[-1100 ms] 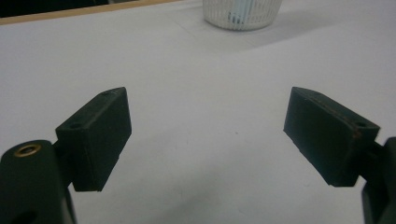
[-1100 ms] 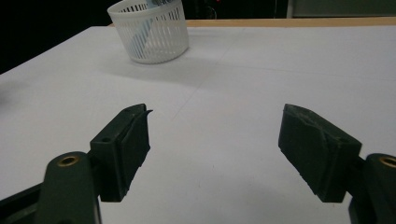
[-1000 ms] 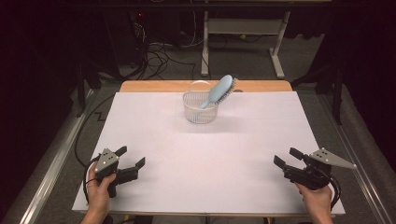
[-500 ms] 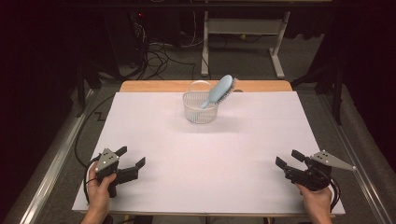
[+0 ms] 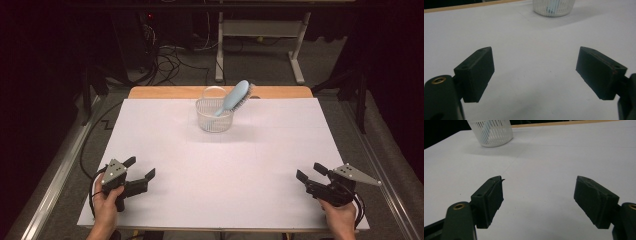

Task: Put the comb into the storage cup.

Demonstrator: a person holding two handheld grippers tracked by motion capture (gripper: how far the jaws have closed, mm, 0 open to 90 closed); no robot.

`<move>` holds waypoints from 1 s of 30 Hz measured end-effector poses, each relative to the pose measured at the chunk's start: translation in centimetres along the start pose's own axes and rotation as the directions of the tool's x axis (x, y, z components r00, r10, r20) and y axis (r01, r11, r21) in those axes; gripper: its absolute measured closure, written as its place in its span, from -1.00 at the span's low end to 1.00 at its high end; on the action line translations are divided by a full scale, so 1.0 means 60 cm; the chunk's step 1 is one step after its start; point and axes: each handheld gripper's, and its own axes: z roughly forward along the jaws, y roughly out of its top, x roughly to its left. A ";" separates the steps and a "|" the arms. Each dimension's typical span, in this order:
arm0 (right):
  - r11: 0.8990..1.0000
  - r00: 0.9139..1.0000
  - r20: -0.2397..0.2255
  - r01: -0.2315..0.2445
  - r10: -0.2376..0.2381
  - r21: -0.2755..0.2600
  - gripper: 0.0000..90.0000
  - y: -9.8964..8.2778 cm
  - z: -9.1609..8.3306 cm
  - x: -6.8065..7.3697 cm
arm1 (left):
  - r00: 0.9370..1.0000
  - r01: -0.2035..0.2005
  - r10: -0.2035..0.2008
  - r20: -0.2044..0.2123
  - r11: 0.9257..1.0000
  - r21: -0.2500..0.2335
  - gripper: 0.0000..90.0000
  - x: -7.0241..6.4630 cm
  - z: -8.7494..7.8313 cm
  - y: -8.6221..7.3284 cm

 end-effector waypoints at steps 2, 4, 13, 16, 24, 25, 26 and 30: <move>1.000 1.000 0.000 -0.002 0.002 0.003 -0.47 -0.002 0.000 -0.001 | 1.000 0.000 0.000 0.000 1.000 0.001 -0.65 0.000 0.000 0.000; 1.000 1.000 -0.004 -0.010 0.010 0.005 -0.46 -0.004 0.001 -0.003 | 1.000 0.000 0.000 0.000 1.000 0.001 -0.65 0.000 0.000 0.000; 1.000 1.000 -0.007 -0.023 0.023 -0.001 -0.47 -0.010 -0.001 -0.008 | 1.000 -0.005 0.005 -0.002 1.000 0.006 -0.65 0.000 0.001 0.000; 1.000 1.000 -0.004 -0.025 0.025 0.000 -0.47 -0.014 -0.005 -0.008 | 1.000 -0.002 0.003 -0.003 1.000 0.008 -0.65 0.002 0.002 0.000; 1.000 1.000 0.000 -0.024 0.024 -0.005 -0.47 -0.018 -0.009 -0.007 | 1.000 0.000 0.000 -0.001 1.000 0.016 -0.65 0.002 0.003 -0.001; 1.000 1.000 -0.001 -0.025 0.025 -0.004 -0.48 -0.018 -0.009 -0.007 | 1.000 0.003 -0.003 -0.001 1.000 0.016 -0.65 0.002 0.003 -0.001; 1.000 1.000 -0.002 -0.025 0.025 -0.002 -0.48 -0.018 -0.009 -0.007 | 1.000 0.006 -0.006 0.000 1.000 0.017 -0.65 0.002 0.004 -0.001; 1.000 1.000 -0.006 -0.020 0.020 0.005 -0.49 -0.019 -0.007 -0.007 | 1.000 0.007 -0.007 0.003 1.000 0.015 -0.65 0.002 0.004 -0.001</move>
